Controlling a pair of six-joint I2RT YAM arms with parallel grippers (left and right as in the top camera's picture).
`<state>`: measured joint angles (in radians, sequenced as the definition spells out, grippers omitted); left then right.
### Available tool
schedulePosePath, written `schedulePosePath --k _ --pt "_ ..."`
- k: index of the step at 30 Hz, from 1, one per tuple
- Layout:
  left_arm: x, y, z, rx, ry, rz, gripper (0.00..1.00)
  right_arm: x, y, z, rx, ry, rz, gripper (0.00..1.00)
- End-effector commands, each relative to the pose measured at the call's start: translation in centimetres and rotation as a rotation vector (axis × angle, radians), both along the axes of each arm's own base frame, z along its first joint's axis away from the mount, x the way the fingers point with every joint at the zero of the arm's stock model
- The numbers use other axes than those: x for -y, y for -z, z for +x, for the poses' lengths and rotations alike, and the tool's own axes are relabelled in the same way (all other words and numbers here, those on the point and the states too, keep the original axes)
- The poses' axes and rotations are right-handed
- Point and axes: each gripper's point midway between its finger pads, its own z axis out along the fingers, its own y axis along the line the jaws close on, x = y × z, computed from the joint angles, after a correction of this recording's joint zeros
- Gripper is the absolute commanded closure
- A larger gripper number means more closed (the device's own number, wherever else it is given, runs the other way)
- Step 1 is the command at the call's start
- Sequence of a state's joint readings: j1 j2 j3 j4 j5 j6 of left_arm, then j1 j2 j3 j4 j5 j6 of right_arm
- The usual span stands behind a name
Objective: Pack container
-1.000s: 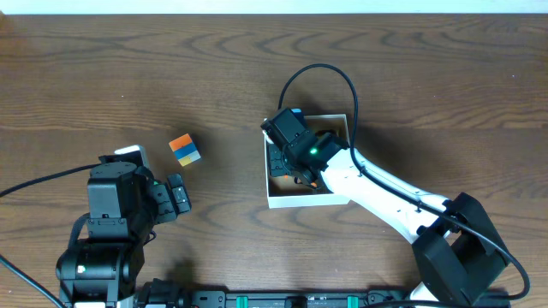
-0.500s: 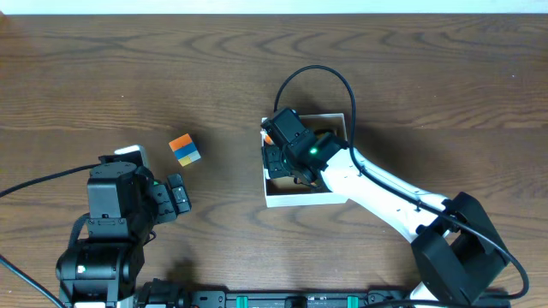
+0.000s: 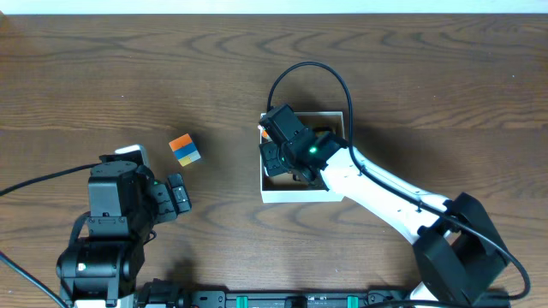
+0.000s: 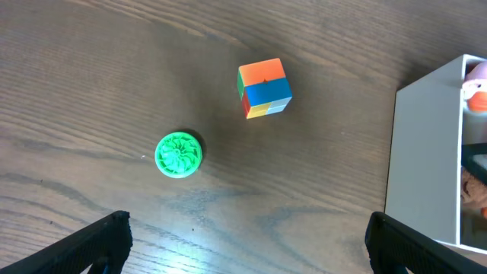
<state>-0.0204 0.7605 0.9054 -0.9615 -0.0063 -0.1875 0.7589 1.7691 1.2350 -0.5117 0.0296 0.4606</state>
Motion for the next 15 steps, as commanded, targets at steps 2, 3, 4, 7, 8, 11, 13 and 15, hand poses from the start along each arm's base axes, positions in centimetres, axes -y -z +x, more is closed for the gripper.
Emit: schedulePosePath --k 2,3,4,7,8,11,13,15 --pt "-0.1 -0.4 0.3 0.007 -0.013 -0.005 0.02 0.4 -4.8 1.5 0.144 0.012 0.013 0.47" --pt "-0.1 -0.4 0.3 0.007 -0.013 -0.005 0.02 0.6 -5.3 1.6 0.163 0.007 0.01 0.48" --pt "-0.1 -0.4 0.3 0.008 -0.014 -0.005 0.02 0.7 -5.7 1.7 0.178 0.006 0.006 0.48" --pt "-0.1 -0.4 0.3 0.009 -0.013 -0.005 0.02 0.8 -6.6 1.7 0.203 -0.01 0.007 0.48" --pt "-0.1 -0.4 0.3 0.01 -0.014 -0.005 0.02 0.8 -6.7 1.7 0.205 -0.01 0.008 0.48" --pt "-0.1 -0.4 0.3 0.01 -0.013 -0.005 0.02 0.8 -6.8 1.7 0.205 -0.01 0.01 0.48" --pt "-0.1 -0.4 0.3 0.01 -0.013 -0.005 0.02 0.8 -6.8 1.7 0.207 -0.01 0.011 0.48" --pt "-0.1 -0.4 0.3 0.01 -0.013 -0.005 0.02 0.6 -7.0 1.9 0.218 -0.009 0.02 0.5"
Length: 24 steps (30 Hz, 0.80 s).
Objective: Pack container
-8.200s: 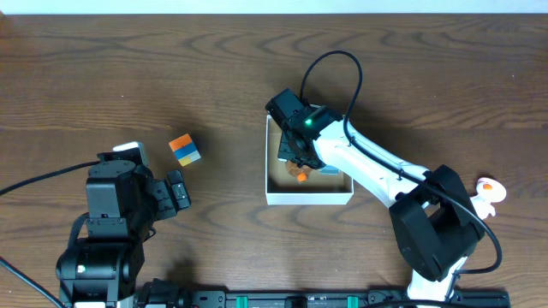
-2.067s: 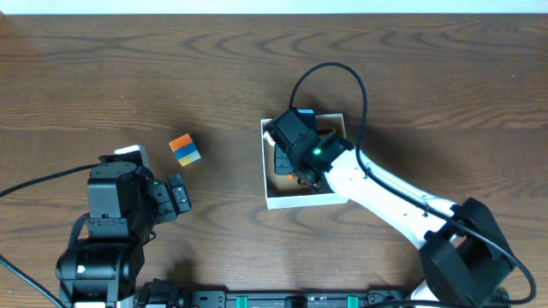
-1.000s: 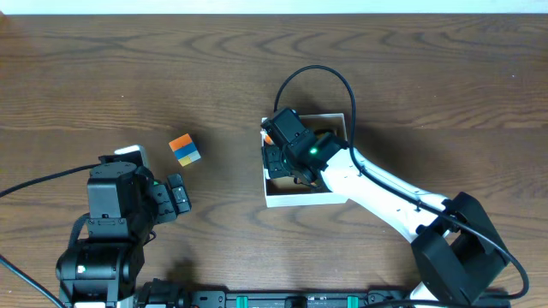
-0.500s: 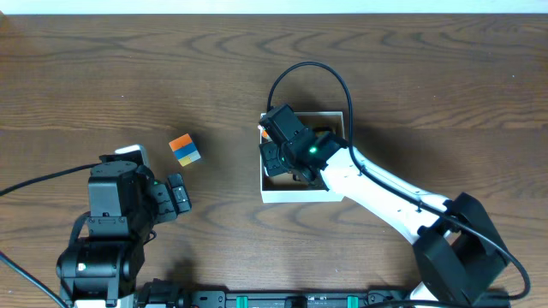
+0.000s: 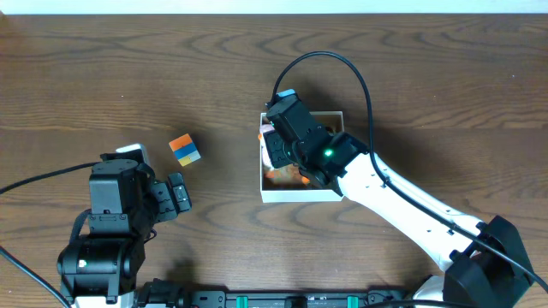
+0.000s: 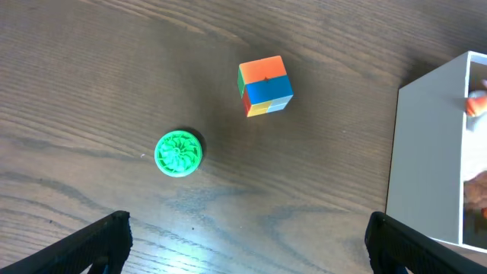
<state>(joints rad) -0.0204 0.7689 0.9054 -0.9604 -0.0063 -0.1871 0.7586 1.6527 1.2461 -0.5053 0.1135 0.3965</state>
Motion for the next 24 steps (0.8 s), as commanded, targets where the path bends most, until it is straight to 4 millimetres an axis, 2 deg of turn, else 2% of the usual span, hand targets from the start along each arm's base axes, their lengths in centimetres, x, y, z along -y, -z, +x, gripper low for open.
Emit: schedulePosePath --k 1,2,4,8,15,24 --pt "-0.1 -0.6 0.2 0.017 -0.014 -0.005 0.02 -0.3 -1.6 0.8 0.056 -0.003 0.012 0.54" --pt "-0.1 -0.6 0.2 0.017 -0.014 -0.006 0.02 -0.4 -1.8 1.0 0.068 -0.008 0.016 0.64" --pt "-0.1 -0.6 0.2 0.017 -0.014 -0.006 0.02 -0.6 -2.1 1.2 0.083 -0.01 0.028 0.75" --pt "-0.1 -0.6 0.2 0.018 -0.014 -0.005 0.02 -0.7 -2.2 1.3 0.086 -0.01 0.031 0.87" --pt "-0.1 -0.6 0.2 0.018 -0.014 -0.005 0.02 -0.5 -1.4 1.0 0.064 -0.011 0.011 0.94" --pt "-0.1 -0.6 0.2 0.018 -0.014 -0.005 0.02 -1.1 2.8 1.0 -0.015 -0.028 -0.038 0.96"
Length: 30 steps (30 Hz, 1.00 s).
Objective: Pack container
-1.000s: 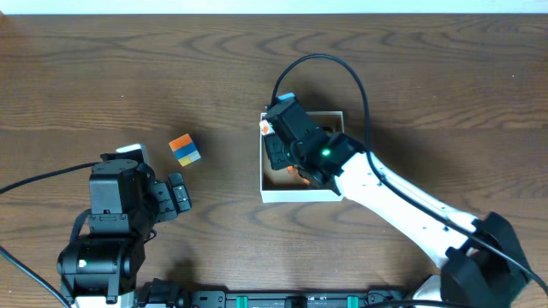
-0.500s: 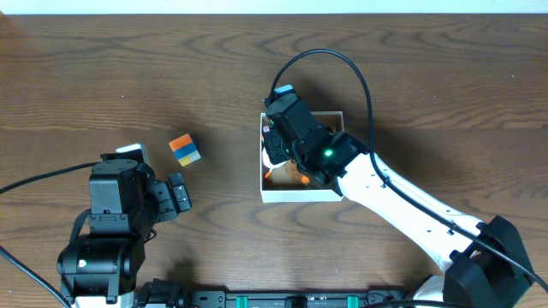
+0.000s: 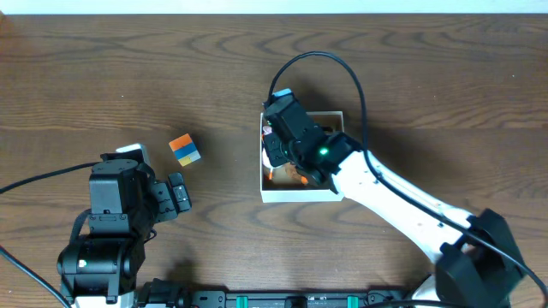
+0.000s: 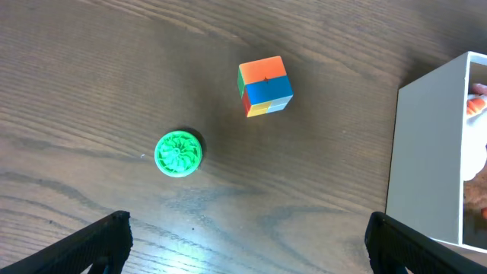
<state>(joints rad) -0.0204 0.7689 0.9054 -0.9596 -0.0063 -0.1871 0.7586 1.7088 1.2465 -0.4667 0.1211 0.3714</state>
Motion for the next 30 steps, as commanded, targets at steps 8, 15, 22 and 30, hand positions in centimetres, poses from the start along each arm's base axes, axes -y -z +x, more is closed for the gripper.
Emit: schedulePosePath --k 8,15,22,30 --pt "-0.1 -0.6 0.2 0.017 -0.014 -0.005 0.02 -1.9 6.3 0.6 -0.087 -0.041 -0.034 0.95" --pt "-0.1 -0.6 0.2 0.017 -0.014 -0.005 0.02 -1.3 10.4 0.3 -0.155 -0.034 -0.097 0.96" --pt "-0.1 -0.6 0.2 0.016 -0.014 -0.006 0.02 3.2 10.7 2.7 -0.17 0.129 -0.126 0.95" --pt "-0.1 -0.6 0.2 0.017 -0.014 -0.006 0.02 6.6 11.5 2.8 -0.304 0.201 -0.083 0.98"
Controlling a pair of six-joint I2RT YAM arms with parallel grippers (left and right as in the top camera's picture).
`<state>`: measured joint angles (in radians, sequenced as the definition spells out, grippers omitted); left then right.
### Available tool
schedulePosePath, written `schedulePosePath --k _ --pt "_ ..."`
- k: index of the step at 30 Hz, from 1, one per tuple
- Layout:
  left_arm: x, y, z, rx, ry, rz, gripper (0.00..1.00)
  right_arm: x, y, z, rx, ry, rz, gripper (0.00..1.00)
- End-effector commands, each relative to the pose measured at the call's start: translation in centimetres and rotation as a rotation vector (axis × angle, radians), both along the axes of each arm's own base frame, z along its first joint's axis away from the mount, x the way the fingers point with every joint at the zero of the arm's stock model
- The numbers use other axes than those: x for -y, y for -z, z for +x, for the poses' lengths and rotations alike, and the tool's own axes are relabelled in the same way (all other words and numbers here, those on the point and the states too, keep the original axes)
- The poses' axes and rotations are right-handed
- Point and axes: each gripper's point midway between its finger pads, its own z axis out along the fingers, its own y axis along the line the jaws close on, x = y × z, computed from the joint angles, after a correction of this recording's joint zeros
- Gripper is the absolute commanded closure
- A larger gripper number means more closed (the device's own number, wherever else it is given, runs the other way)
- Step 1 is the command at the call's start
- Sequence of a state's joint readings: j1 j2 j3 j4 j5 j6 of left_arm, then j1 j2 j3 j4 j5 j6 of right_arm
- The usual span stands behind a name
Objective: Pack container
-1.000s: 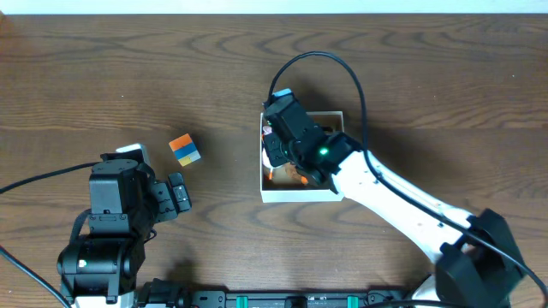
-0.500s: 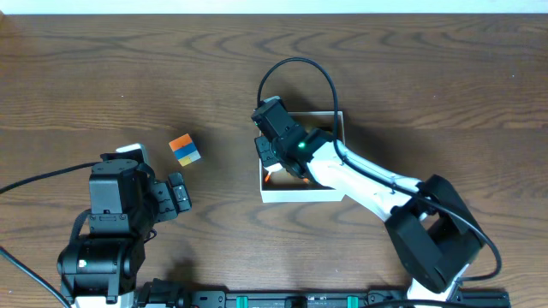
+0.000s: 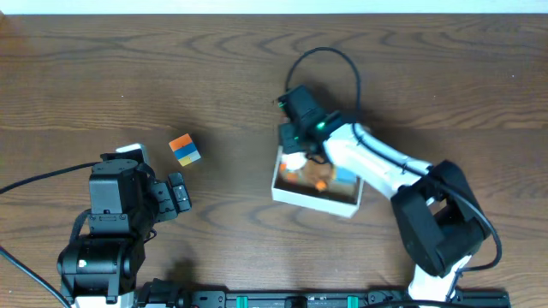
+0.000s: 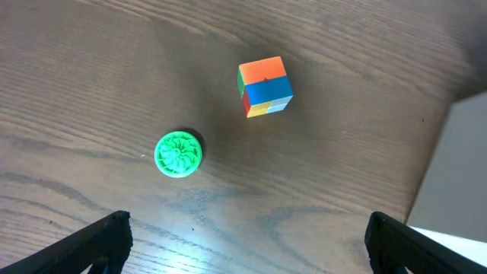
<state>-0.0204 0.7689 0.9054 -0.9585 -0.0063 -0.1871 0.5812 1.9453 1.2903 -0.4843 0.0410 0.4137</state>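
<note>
The white box (image 3: 312, 199) lies askew at mid-table, with orange and blue items inside. It shows as a pale wall (image 4: 456, 175) at the right edge of the left wrist view. My right gripper (image 3: 295, 147) reaches down at the box's far-left corner; its jaws are hidden by the wrist. A multicoloured cube (image 3: 184, 149) (image 4: 265, 87) rests on the table left of the box. A green ridged disc (image 4: 179, 154) lies near it, hidden under my left arm in the overhead view. My left gripper (image 4: 247, 243) (image 3: 178, 195) hovers open and empty over bare wood.
The right arm's black cable (image 3: 330, 60) loops over the table behind the box. The table's far edge (image 3: 274, 10) runs along the top of the overhead view.
The white box has shifted right and toward the front and turned askew. The right arm now reaches it from the far side. The left arm, cube and disc are unmoved.
My right gripper was down in the square-set box, then stayed over its left part through the following two moments. Now the box sits farther right and rotated. The left gripper stayed open above the cube and disc throughout.
</note>
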Motion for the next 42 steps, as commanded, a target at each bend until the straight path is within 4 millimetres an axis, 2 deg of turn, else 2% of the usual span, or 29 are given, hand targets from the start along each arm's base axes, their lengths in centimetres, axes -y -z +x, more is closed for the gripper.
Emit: schedulePosePath --k 1,8,9,12,15,19,24,26,28,30,31,34,36,38,40,42 --pt "-0.1 -0.6 0.2 0.015 -0.014 -0.006 0.02 1.3 2.6 -1.3 -0.088 0.028 -0.023 0.98" --pt "-0.1 -0.6 0.2 0.015 -0.014 -0.006 0.02 0.3 2.4 -1.6 -0.075 0.002 -0.021 0.93" --pt "-0.1 -0.6 0.2 0.015 -0.014 -0.005 0.02 0.2 2.2 -1.6 -0.07 -0.002 -0.019 0.89" --pt "-0.1 -0.6 0.2 0.016 -0.014 -0.005 0.02 0.1 0.8 -1.3 -0.048 -0.001 -0.014 0.85" --pt "-0.1 -0.6 0.2 0.016 -0.014 -0.005 0.02 0.5 -1.7 -0.9 0.0 0.012 -0.019 0.76" --pt "-0.1 -0.6 0.2 0.016 -0.013 -0.006 0.02 1.0 -6.1 -0.5 0.091 0.0 -0.017 0.64" --pt "-0.1 -0.6 0.2 0.015 -0.014 -0.005 0.02 1.5 -11.2 -1.2 0.173 -0.017 0.023 0.6" --pt "-0.1 -0.6 0.2 0.015 -0.014 -0.005 0.02 2.1 -13.2 -1.6 0.211 -0.026 0.027 0.54" --pt "-0.1 -0.6 0.2 0.016 -0.014 -0.005 0.02 3.9 -15.3 -1.9 0.254 0.021 0.006 0.49" --pt "-0.1 -0.6 0.2 0.016 -0.014 -0.005 0.02 7.0 -17.4 -2.2 0.287 0.154 -0.002 0.27" --pt "-0.1 -0.6 0.2 0.016 -0.014 -0.005 0.02 8.4 -18.2 -2.4 0.294 0.213 0.005 0.21" --pt "-0.1 -0.6 0.2 0.015 -0.014 -0.005 0.02 12.8 -20.0 -3.4 0.283 0.357 0.038 0.13" --pt "-0.1 -0.6 0.2 0.016 -0.014 -0.005 0.02 15.4 -20.0 -4.6 0.225 0.436 0.06 0.12" --pt "-0.1 -0.6 0.2 0.017 -0.014 -0.005 0.02 17.0 -19.1 -5.8 0.146 0.47 0.06 0.15" --pt "-0.1 -0.6 0.3 0.021 -0.014 -0.006 0.02 18.7 -17.5 -7.3 0.055 0.509 0.02 0.25" --pt "-0.1 -0.7 0.3 0.023 -0.014 -0.006 0.02 19.5 -15.9 -8.3 -0.009 0.529 -0.014 0.3"
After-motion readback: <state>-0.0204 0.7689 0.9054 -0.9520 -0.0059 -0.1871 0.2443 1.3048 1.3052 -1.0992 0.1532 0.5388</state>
